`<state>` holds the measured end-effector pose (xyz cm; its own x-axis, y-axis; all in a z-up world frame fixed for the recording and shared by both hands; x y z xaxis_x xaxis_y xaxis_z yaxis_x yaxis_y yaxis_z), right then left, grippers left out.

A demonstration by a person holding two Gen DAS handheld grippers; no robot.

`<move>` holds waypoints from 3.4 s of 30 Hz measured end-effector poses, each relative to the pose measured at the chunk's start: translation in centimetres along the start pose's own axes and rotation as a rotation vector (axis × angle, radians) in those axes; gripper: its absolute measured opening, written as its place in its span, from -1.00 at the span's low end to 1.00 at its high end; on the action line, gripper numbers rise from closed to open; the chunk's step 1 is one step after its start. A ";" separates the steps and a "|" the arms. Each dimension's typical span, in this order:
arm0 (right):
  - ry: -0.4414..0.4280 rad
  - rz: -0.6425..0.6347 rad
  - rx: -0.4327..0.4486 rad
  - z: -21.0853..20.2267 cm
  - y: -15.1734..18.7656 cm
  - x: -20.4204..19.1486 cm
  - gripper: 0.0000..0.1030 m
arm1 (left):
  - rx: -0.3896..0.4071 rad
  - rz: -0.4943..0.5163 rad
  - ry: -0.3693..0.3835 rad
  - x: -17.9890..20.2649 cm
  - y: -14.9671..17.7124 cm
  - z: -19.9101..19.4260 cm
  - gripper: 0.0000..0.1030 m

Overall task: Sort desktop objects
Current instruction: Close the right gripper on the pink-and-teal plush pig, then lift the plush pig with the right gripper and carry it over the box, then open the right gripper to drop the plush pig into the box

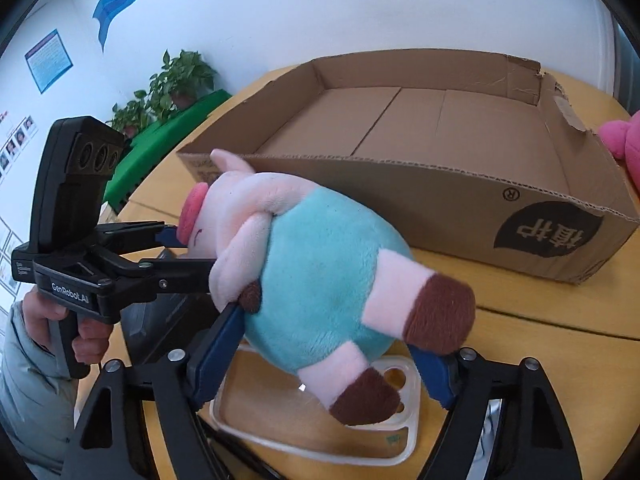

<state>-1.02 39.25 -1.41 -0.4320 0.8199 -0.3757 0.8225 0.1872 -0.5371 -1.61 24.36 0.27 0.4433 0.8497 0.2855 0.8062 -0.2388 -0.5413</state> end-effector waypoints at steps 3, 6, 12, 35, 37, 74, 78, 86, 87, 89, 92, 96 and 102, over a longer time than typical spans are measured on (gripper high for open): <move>-0.001 -0.029 -0.008 -1.4 1.6 -0.6 0.60 | -0.027 0.034 -0.015 1.6 1.5 -0.6 0.48; 0.007 -0.037 0.010 -2.9 2.2 -0.1 0.95 | -0.011 0.021 0.022 2.0 1.4 -0.9 0.52; -0.075 0.105 -0.020 -1.9 0.8 3.0 1.00 | -0.002 -0.066 0.087 -0.8 -0.6 0.0 0.54; -0.168 -0.044 0.215 -10.6 -7.0 -3.8 0.62 | 0.288 0.099 -0.024 3.4 -7.1 -9.7 0.21; -0.180 -0.079 0.250 -12.1 -9.8 -5.0 0.62 | 0.332 0.122 -0.044 3.2 -9.3 -11.5 0.20; -0.299 -0.003 0.111 7.0 -37.7 -1.0 0.61 | 0.353 -0.048 -0.140 -16.1 -27.3 -4.1 0.20; -0.290 0.043 0.071 12.7 -38.6 1.0 0.61 | 0.279 -0.123 -0.155 -19.8 -26.6 -0.1 0.20; -0.246 0.145 0.009 21.5 -37.8 4.6 0.61 | 0.104 -0.183 -0.201 -22.8 -24.1 5.5 0.12; -0.239 0.151 -0.003 22.0 -37.2 5.1 0.67 | 0.071 -0.155 -0.185 -22.6 -24.0 5.4 0.12; -0.229 0.169 0.012 22.1 -37.1 5.7 0.76 | 0.060 -0.200 -0.164 -23.0 -24.1 5.0 0.12; -0.176 0.190 -0.009 21.3 -37.4 6.7 0.78 | 0.082 -0.259 -0.159 -23.5 -24.1 3.1 0.12; -0.150 0.174 0.016 16.0 -37.8 5.7 1.00 | 0.208 -0.249 -0.156 -22.0 -23.5 -2.9 0.20; 0.029 0.076 -0.032 6.7 -33.0 5.3 1.00 | 0.158 -0.060 -0.202 -16.8 -18.8 -6.8 0.26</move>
<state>-32.90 33.83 9.24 -0.3577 0.8476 -0.3919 0.8640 0.1413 -0.4832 -21.52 11.36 11.07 0.2967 0.9405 0.1658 0.7505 -0.1223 -0.6494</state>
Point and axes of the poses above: each gripper's, at about its wrist camera, not at the fingertips, and z roughly the way its jaws point, x to its right, y to its underside, the point moved 6 cm from there along z, roughly the way its jaws point, and after that the axes turned 8 degrees about z, right-handed, at the moved point
